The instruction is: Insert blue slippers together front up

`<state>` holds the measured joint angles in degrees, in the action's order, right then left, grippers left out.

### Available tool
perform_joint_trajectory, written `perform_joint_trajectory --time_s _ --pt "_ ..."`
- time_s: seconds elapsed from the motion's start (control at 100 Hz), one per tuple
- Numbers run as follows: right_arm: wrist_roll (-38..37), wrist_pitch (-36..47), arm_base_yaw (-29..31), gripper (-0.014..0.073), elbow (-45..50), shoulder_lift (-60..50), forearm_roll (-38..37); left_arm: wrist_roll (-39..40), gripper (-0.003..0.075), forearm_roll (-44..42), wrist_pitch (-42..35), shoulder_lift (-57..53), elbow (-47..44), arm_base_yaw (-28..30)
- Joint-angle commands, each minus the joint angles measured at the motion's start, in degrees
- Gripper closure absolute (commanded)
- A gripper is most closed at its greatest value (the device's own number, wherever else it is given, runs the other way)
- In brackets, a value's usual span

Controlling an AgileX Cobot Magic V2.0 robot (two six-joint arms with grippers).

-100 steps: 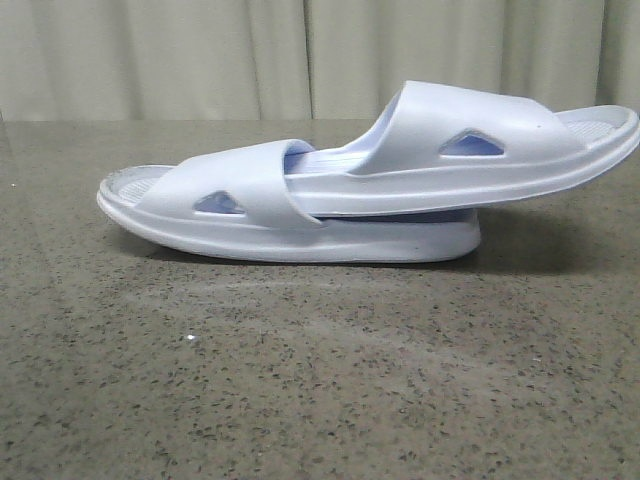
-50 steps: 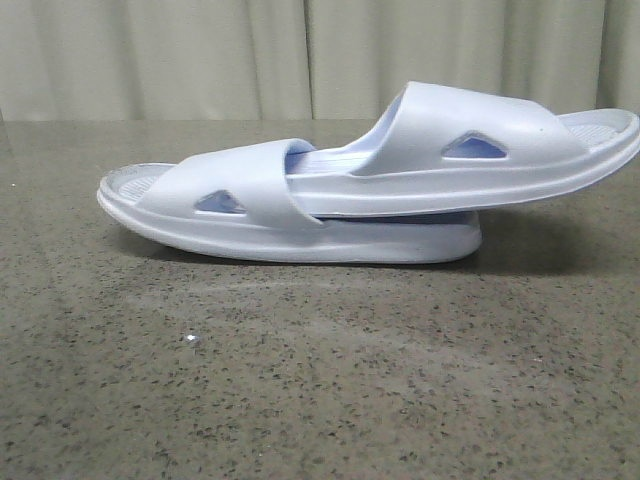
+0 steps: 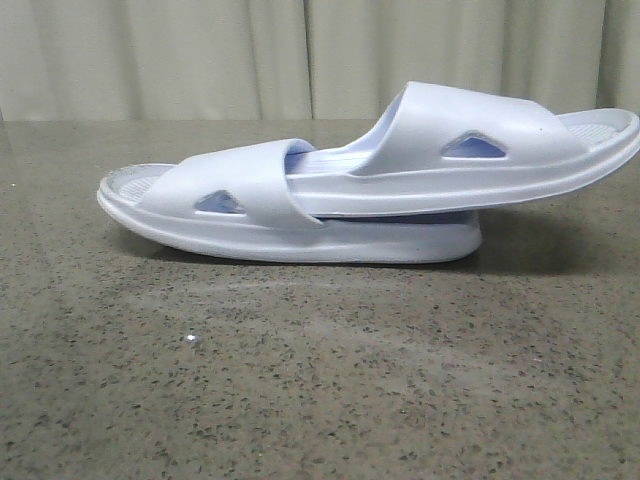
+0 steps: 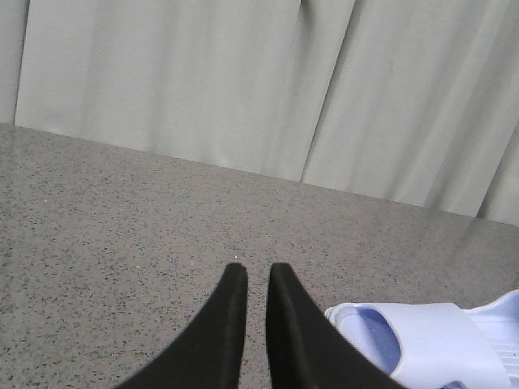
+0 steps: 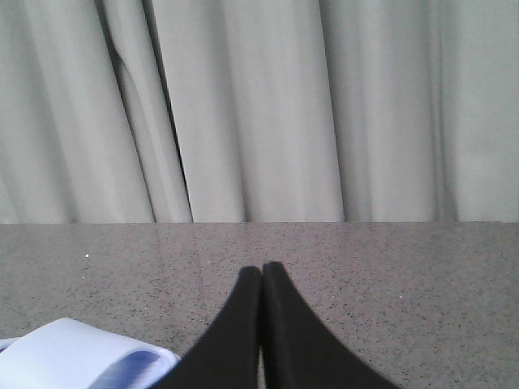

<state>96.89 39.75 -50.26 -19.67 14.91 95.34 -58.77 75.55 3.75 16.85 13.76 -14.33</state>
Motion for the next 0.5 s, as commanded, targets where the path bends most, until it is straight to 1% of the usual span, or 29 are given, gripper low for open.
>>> perform_joint_trajectory --time_s 0.0,0.31,0.36,0.41,0.44,0.49 --pt "0.91 -0.71 0.09 0.0701 -1.49 0.47 -2.73 -0.06 0.0704 0.13 -0.87 0.35 1.47 -0.23" --pt "0.91 -0.71 0.09 0.0701 -1.49 0.47 -2.73 -0.06 0.0704 0.13 -0.76 0.35 1.13 -0.23" --pt "0.91 -0.71 0.09 0.0701 -1.49 0.47 -2.73 -0.06 0.0704 -1.02 -0.90 0.35 0.70 -0.23" --pt "0.91 -0.71 0.09 0.0701 -1.49 0.47 -2.73 0.31 0.0704 -7.44 -1.77 0.25 0.61 -0.23" --pt "0.91 -0.71 0.09 0.0701 -1.49 0.47 -2.73 0.99 0.0704 -13.83 -1.64 0.09 0.61 -0.23" --pt "0.91 -0.71 0.09 0.0701 -1.49 0.47 -2.73 4.67 0.0704 -22.30 -0.36 -0.41 0.61 -0.23"
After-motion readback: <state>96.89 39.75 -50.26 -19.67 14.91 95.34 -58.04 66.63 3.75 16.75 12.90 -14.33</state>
